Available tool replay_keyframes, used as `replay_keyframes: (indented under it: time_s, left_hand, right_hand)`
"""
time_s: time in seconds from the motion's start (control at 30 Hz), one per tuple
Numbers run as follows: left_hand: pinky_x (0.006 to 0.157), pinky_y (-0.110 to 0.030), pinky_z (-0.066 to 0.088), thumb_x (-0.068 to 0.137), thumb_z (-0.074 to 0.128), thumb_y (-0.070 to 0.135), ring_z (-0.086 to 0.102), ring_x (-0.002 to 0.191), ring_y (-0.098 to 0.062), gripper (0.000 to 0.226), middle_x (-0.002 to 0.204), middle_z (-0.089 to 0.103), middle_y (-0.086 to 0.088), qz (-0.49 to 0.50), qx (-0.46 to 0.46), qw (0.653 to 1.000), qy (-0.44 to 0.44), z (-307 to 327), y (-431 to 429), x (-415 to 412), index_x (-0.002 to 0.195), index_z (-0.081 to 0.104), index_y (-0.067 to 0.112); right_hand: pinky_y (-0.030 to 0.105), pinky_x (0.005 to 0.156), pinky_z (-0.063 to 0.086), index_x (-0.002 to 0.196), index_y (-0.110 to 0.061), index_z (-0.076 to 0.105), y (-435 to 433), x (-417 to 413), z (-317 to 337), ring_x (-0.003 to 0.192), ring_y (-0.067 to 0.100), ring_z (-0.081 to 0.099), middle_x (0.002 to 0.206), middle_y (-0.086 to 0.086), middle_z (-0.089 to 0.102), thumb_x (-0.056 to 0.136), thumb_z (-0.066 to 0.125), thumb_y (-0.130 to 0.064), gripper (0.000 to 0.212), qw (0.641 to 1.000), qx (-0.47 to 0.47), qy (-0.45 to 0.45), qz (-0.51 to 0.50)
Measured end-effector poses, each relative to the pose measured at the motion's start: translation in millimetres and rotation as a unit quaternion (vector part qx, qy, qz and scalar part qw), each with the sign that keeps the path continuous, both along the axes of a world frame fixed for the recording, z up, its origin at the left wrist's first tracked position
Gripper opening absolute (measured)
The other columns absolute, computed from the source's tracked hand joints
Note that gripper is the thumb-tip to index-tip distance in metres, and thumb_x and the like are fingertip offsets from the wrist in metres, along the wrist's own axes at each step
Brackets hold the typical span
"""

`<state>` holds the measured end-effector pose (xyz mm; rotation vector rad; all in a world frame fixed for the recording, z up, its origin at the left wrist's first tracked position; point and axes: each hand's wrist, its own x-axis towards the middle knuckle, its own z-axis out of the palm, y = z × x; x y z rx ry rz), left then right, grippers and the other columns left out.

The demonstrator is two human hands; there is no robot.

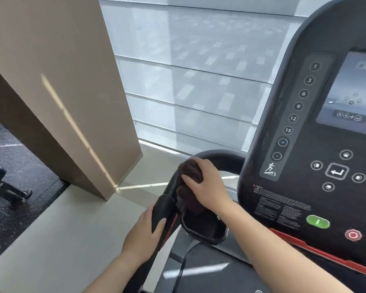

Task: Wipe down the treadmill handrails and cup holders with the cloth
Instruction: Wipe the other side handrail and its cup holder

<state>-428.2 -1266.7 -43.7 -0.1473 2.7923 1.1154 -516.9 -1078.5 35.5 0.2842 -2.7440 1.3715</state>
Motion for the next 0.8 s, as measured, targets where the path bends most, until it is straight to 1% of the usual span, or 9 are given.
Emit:
replay_keyframes:
  time_s: [0.1,0.2,0.27,0.33,0.4,0.57,0.63,0.73,0.8]
  left_hand:
    - [0.088,-0.032,0.046,0.089,0.041,0.053,0.050,0.118,-0.012,0.053,0.135,0.048,0.012,0.033,-0.028,0.999,-0.011,-2.5,-3.6,15.4,0.137,0.030,0.033]
    - [0.077,-0.032,0.049,0.088,0.041,0.052,0.056,0.105,-0.011,0.043,0.122,0.055,0.015,0.057,-0.047,0.997,0.003,0.1,1.9,16.4,0.128,0.038,0.036]
    - [0.070,-0.031,0.049,0.087,0.041,0.051,0.058,0.094,-0.010,0.036,0.113,0.056,0.016,0.061,-0.067,0.996,0.014,1.5,4.3,14.3,0.121,0.040,0.037]
    - [0.070,-0.030,0.049,0.088,0.040,0.051,0.057,0.091,-0.010,0.038,0.112,0.055,0.014,0.054,-0.071,0.996,0.015,1.5,5.3,13.6,0.121,0.040,0.035]
    - [0.071,-0.028,0.047,0.088,0.039,0.051,0.057,0.092,-0.010,0.044,0.114,0.054,0.013,0.047,-0.077,0.996,0.019,0.2,4.9,13.6,0.127,0.038,0.031]
    - [0.068,-0.028,0.047,0.087,0.040,0.049,0.058,0.088,-0.012,0.039,0.107,0.055,0.012,0.042,-0.069,0.996,0.033,-0.4,4.5,11.4,0.122,0.039,0.033]
    - [0.068,-0.028,0.047,0.086,0.039,0.051,0.057,0.087,-0.012,0.039,0.105,0.054,0.013,0.042,-0.070,0.996,0.028,-0.7,3.6,11.0,0.121,0.040,0.032]
    - [0.070,-0.028,0.046,0.087,0.039,0.051,0.056,0.089,-0.011,0.042,0.107,0.053,0.012,0.037,-0.066,0.997,0.021,-0.4,2.0,12.2,0.123,0.040,0.030]
    - [0.071,-0.029,0.047,0.087,0.041,0.050,0.056,0.088,-0.011,0.038,0.106,0.053,0.012,0.037,-0.054,0.998,0.016,2.2,2.4,12.3,0.120,0.041,0.031]
  right_hand:
    - [0.040,0.094,0.043,0.124,-0.027,0.051,-30.6,-2.7,-12.1,0.111,0.023,0.050,0.121,0.000,0.056,0.084,0.063,-0.039,0.043,0.999,0.019,-0.023,0.042]
    - [0.044,0.097,0.039,0.129,-0.028,0.048,-55.0,3.2,-33.4,0.117,0.025,0.045,0.128,-0.001,0.053,0.086,0.060,-0.042,0.047,0.990,0.118,0.004,0.081]
    - [0.043,0.098,0.037,0.131,-0.028,0.047,-56.9,-5.8,-38.1,0.120,0.024,0.043,0.130,-0.002,0.051,0.088,0.058,-0.042,0.047,0.984,0.158,0.029,0.078]
    - [0.042,0.097,0.037,0.132,-0.027,0.046,-51.6,-21.5,-38.0,0.121,0.025,0.043,0.130,-0.001,0.051,0.088,0.058,-0.041,0.047,0.984,0.162,0.031,0.066]
    - [0.041,0.096,0.039,0.131,-0.026,0.048,-46.3,-30.1,-37.9,0.119,0.025,0.045,0.129,-0.001,0.053,0.087,0.059,-0.042,0.048,0.986,0.153,0.030,0.059]
    - [0.044,0.090,0.042,0.122,-0.031,0.053,-45.1,-0.9,-50.4,0.110,0.023,0.051,0.120,-0.005,0.058,0.078,0.057,-0.055,0.051,0.970,0.176,0.089,0.141]
    - [0.044,0.091,0.042,0.122,-0.033,0.053,-45.6,-4.0,-51.2,0.113,0.023,0.050,0.121,-0.006,0.057,0.078,0.057,-0.054,0.049,0.971,0.181,0.092,0.124]
    - [0.043,0.091,0.037,0.124,-0.035,0.051,-51.7,-11.1,-44.5,0.118,0.021,0.045,0.125,-0.008,0.054,0.082,0.057,-0.051,0.045,0.976,0.193,0.067,0.073]
    - [0.042,0.088,0.039,0.125,-0.035,0.049,-56.7,-5.0,-41.8,0.119,0.023,0.044,0.126,-0.007,0.052,0.083,0.057,-0.048,0.045,0.974,0.205,0.058,0.081]
